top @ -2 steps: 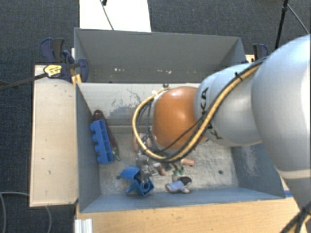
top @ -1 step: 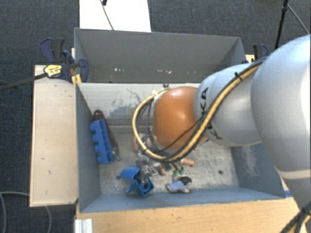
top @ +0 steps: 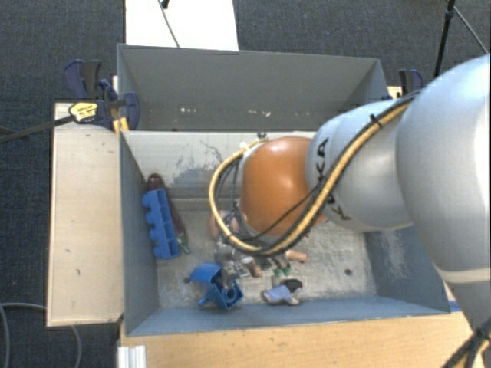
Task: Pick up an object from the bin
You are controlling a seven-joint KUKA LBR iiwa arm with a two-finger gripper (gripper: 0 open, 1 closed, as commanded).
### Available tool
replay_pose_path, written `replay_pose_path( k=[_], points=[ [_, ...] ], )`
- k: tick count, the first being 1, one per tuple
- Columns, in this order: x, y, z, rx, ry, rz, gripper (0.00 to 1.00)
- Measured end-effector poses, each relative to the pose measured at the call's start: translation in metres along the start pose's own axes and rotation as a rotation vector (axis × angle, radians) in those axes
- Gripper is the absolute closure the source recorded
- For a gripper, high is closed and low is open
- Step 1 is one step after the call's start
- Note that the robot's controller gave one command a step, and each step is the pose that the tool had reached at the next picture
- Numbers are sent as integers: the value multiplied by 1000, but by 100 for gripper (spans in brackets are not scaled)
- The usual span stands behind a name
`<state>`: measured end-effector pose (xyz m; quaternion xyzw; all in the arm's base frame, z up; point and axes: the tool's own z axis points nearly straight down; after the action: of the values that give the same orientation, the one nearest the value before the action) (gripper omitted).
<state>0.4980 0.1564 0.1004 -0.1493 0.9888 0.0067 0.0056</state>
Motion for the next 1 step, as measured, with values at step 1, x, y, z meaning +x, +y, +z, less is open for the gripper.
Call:
replay_pose_path(
  k=[1],
  points=[
    [0, 0, 0, 0, 0, 3, 100]
  ],
)
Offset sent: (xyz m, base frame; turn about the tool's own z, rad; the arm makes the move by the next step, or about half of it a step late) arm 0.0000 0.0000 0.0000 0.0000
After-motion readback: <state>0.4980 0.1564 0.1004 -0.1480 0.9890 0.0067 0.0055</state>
